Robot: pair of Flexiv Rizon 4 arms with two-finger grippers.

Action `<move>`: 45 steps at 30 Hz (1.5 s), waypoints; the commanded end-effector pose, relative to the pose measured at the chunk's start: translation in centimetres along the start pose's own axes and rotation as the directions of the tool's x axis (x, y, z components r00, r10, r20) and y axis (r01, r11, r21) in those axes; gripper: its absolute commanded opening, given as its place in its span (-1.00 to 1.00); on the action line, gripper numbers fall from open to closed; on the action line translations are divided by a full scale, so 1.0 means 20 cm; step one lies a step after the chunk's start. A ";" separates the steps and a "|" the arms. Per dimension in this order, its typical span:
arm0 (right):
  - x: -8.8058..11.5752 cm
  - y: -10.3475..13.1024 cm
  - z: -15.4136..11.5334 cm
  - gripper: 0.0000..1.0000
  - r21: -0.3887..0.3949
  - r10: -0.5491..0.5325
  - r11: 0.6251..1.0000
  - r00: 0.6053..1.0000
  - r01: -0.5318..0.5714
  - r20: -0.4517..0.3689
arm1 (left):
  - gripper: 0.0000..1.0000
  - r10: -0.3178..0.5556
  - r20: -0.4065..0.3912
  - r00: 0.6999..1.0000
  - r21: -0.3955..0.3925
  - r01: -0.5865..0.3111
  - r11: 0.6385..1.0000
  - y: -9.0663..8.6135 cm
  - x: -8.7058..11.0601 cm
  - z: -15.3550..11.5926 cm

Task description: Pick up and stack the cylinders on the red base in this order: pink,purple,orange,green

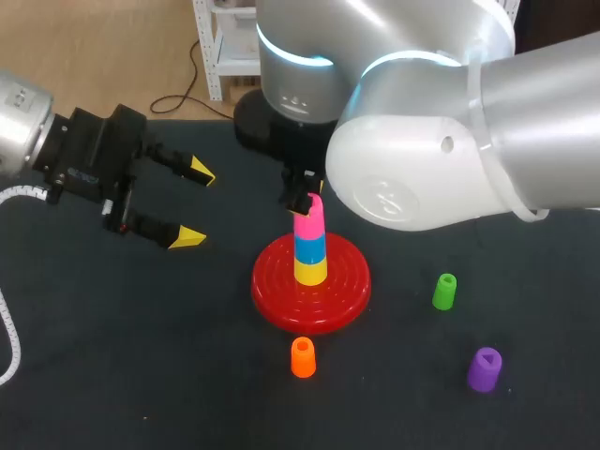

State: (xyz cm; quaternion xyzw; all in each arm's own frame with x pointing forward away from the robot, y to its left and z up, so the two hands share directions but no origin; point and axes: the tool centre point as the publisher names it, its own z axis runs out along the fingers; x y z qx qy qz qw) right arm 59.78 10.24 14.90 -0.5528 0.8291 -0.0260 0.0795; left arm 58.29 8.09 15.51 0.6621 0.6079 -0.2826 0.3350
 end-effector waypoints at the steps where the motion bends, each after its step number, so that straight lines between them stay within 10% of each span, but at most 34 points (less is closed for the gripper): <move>1: 0.02 0.00 -0.02 -1.00 -0.002 0.000 1.000 1.000 0.000 0.001 | 1.00 0.003 0.005 1.000 -0.002 -0.003 1.000 0.00 0.01 0.00; 45: 0.02 -0.04 0.04 -1.00 0.007 0.040 0.999 0.999 -0.040 -0.014 | 1.00 0.003 0.005 1.000 -0.002 -0.003 1.000 0.00 0.01 0.00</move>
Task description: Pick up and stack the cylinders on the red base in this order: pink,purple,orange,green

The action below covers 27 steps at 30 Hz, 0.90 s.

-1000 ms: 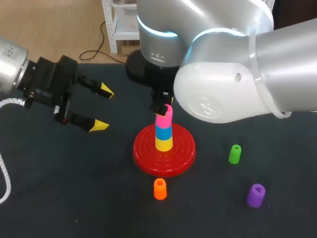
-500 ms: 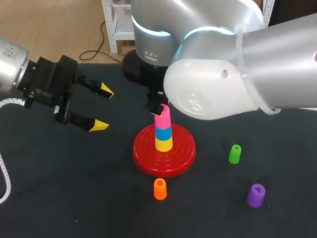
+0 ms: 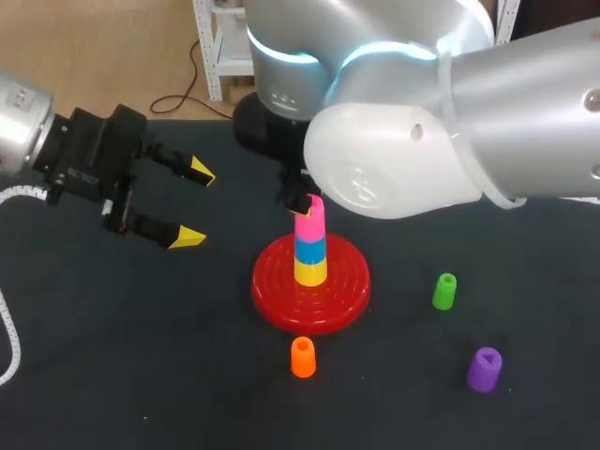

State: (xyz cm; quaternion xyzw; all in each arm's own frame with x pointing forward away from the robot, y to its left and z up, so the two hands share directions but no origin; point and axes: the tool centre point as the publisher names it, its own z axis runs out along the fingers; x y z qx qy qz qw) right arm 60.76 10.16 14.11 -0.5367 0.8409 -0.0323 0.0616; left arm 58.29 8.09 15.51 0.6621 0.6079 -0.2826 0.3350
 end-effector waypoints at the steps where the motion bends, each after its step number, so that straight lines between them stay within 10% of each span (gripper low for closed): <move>1: 0.02 -0.01 -0.03 -1.00 0.025 0.004 1.000 0.999 -0.005 0.034 | 1.00 0.003 0.005 1.000 -0.002 -0.003 1.000 0.00 0.01 0.00; 4: 0.02 -0.01 -0.09 -0.13 0.036 -0.005 0.999 0.999 0.003 0.053 | 1.00 0.003 0.005 1.000 -0.002 -0.003 1.000 0.00 0.01 0.00; 5: 0.02 0.00 -0.12 1.00 0.039 -0.011 0.999 0.998 0.009 0.068 | 1.00 0.003 0.005 1.000 -0.002 -0.003 1.000 0.00 0.01 0.00; 14: 0.13 0.01 -0.31 1.00 0.026 -0.058 0.998 0.989 0.055 0.135 | 1.00 0.003 0.005 1.000 -0.002 -0.003 1.000 0.00 0.01 0.00; 27: 0.36 -0.04 -0.25 1.00 0.064 -0.126 0.991 0.985 0.120 0.117 | 1.00 0.003 0.005 1.000 -0.002 -0.003 1.000 0.00 0.01 0.00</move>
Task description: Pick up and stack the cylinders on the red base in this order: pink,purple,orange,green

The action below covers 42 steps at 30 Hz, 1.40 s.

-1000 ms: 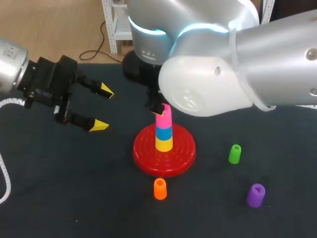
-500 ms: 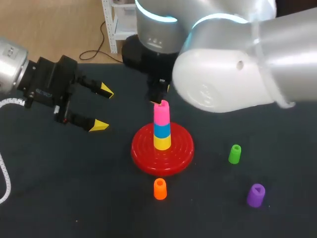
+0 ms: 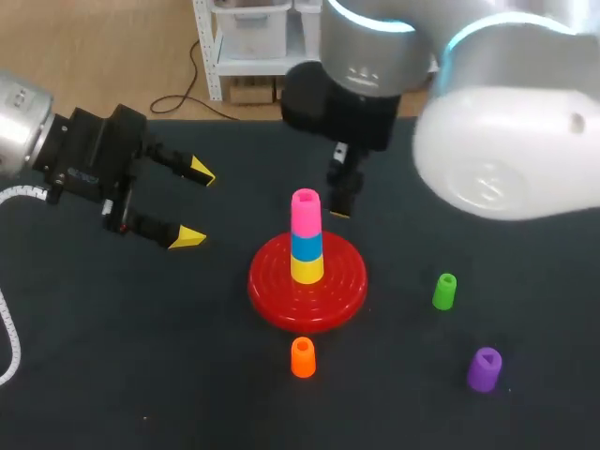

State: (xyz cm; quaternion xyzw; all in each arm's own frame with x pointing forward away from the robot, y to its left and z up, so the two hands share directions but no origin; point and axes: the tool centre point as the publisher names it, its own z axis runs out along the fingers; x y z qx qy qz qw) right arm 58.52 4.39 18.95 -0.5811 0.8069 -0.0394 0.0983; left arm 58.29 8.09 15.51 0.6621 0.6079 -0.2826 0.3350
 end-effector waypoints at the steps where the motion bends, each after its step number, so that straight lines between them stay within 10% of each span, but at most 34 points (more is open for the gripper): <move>1: 0.08 0.03 0.01 1.00 0.014 -0.019 1.000 0.998 0.018 0.061 | 1.00 0.003 0.005 1.000 -0.002 -0.003 1.000 0.00 0.01 0.00; 16: 0.37 0.07 0.16 1.00 0.038 -0.092 0.995 0.996 0.092 0.001 | 1.00 0.003 0.005 1.000 -0.002 -0.003 1.000 0.00 0.01 0.00; 42: 0.39 0.08 0.16 1.00 0.035 -0.104 0.994 0.994 0.103 0.020 | 1.00 0.003 0.005 1.000 -0.002 -0.003 1.000 0.00 0.01 0.00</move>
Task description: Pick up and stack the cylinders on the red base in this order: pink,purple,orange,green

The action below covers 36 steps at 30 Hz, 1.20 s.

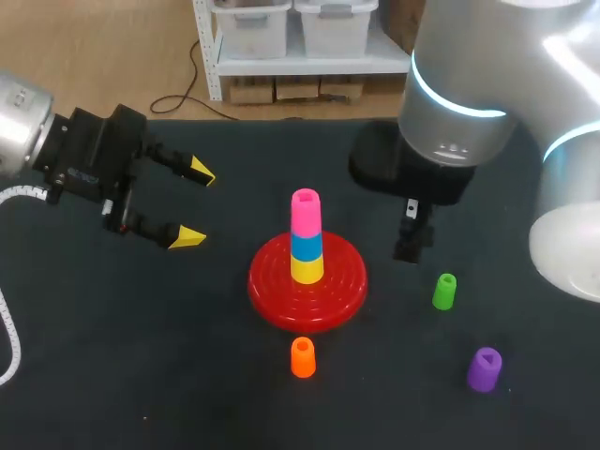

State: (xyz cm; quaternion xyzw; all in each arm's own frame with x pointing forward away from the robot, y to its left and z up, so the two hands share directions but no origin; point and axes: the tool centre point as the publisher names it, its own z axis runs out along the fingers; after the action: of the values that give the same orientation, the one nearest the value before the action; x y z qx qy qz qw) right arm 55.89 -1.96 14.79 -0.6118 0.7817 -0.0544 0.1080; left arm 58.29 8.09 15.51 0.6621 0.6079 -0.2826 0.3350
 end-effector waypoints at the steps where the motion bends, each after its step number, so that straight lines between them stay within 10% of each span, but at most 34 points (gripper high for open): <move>1: 0.04 0.04 0.00 1.00 -0.009 -0.041 0.999 0.999 0.041 0.020 | 1.00 0.003 0.005 1.000 -0.002 -0.003 1.000 0.00 0.01 0.00; 18: 0.50 0.33 0.02 1.00 -0.132 -0.128 0.983 0.992 0.128 0.005 | 1.00 0.003 0.005 1.000 -0.002 -0.003 1.000 0.00 0.01 0.00; 36: 0.62 0.49 0.18 1.00 -0.184 -0.174 0.970 0.982 0.158 -0.073 | 1.00 0.003 0.005 1.000 -0.002 -0.003 1.000 0.00 0.01 0.00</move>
State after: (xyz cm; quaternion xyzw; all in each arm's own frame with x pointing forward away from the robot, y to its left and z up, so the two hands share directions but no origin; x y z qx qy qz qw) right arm 44.24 -11.80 8.47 -0.6801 0.7325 -0.0186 0.0211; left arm 58.29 8.09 15.51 0.6621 0.6079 -0.2826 0.3349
